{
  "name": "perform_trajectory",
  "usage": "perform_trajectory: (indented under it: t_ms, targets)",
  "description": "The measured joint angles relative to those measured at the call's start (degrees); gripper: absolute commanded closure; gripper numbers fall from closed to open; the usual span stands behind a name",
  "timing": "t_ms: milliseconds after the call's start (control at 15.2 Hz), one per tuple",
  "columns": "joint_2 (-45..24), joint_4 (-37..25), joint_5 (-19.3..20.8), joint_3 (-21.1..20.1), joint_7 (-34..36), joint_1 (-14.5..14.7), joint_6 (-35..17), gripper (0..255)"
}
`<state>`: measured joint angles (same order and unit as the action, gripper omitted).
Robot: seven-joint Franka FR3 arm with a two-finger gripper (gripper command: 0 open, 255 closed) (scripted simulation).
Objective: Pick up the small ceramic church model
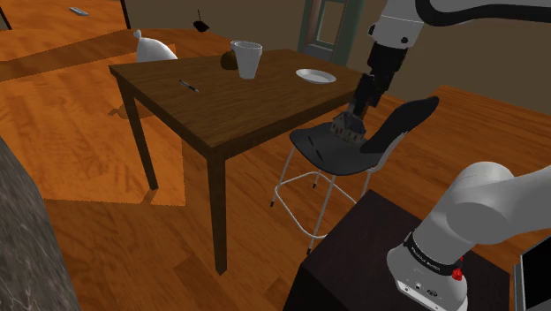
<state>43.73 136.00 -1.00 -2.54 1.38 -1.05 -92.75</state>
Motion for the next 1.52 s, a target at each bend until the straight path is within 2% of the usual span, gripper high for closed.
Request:
perform_trajectory:
  t_ms: [132,858,1518]
  targets:
    - [-0.6,-0.2,0.2,0.2,0.3,-0.4,-0.6,0]
    - [-14.4,-5.3,4.1,4.0,7.2,-8.3,-14.5,0]
    - [-27.0,-13.9,6.4,8.6,13.6,-14.7,-23.4,0]
